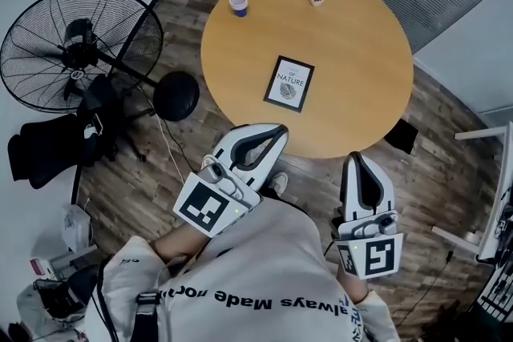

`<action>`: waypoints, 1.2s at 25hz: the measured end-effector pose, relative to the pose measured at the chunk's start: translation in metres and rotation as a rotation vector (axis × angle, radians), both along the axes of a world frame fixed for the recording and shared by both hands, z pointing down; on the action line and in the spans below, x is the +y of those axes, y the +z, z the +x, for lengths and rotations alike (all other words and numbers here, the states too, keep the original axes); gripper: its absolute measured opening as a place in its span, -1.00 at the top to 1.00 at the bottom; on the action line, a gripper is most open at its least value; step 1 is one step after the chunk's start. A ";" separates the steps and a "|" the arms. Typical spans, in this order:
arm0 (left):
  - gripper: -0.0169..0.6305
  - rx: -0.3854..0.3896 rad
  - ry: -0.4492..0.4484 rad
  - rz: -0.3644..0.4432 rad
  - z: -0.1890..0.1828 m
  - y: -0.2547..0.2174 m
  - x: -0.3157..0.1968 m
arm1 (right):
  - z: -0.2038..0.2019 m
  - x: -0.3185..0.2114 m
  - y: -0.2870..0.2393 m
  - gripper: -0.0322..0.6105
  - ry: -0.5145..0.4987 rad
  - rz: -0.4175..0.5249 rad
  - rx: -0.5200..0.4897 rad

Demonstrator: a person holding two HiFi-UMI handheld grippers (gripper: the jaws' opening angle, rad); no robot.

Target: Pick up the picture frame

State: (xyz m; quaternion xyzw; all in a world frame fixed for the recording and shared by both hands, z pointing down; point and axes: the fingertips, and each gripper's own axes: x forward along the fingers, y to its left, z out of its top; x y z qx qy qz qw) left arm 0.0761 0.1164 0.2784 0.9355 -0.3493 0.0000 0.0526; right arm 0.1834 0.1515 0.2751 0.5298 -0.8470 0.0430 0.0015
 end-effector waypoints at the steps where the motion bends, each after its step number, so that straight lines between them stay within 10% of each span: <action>1: 0.87 0.002 0.002 -0.002 0.000 0.001 -0.002 | 0.000 -0.001 0.000 0.80 0.003 0.000 -0.001; 30: 0.87 0.035 0.125 -0.036 -0.062 0.014 -0.155 | -0.079 -0.152 0.005 0.80 0.092 -0.022 0.076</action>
